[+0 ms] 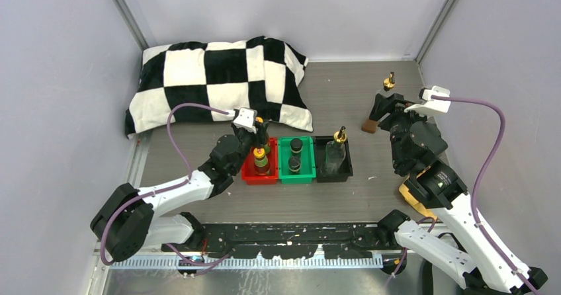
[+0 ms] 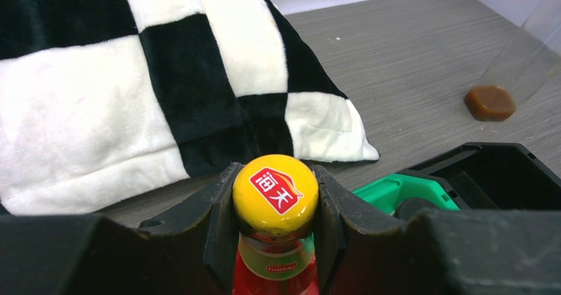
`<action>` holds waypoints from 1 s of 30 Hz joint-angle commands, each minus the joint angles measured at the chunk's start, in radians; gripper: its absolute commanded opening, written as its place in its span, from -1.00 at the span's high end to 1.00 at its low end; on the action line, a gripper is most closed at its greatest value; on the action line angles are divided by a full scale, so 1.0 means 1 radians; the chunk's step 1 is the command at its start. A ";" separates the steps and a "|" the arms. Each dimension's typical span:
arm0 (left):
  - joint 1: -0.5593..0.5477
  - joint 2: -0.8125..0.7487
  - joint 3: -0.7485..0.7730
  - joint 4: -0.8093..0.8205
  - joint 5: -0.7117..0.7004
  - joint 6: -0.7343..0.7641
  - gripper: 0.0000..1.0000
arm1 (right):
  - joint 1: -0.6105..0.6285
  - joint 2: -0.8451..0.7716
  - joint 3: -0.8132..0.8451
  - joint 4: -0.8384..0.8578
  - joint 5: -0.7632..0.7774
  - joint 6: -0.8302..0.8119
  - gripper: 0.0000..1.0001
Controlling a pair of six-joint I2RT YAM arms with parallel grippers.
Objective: Organize the condiment bottles
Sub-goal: Place the bottle in the storage box.
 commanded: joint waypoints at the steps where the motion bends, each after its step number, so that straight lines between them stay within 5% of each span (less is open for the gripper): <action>1: -0.004 -0.015 -0.001 0.137 -0.052 0.024 0.99 | 0.004 -0.005 0.001 0.028 0.010 -0.009 -0.27; 30: -0.004 -0.054 0.181 -0.097 -0.017 0.082 0.99 | 0.005 -0.002 0.006 0.036 0.001 -0.005 -0.28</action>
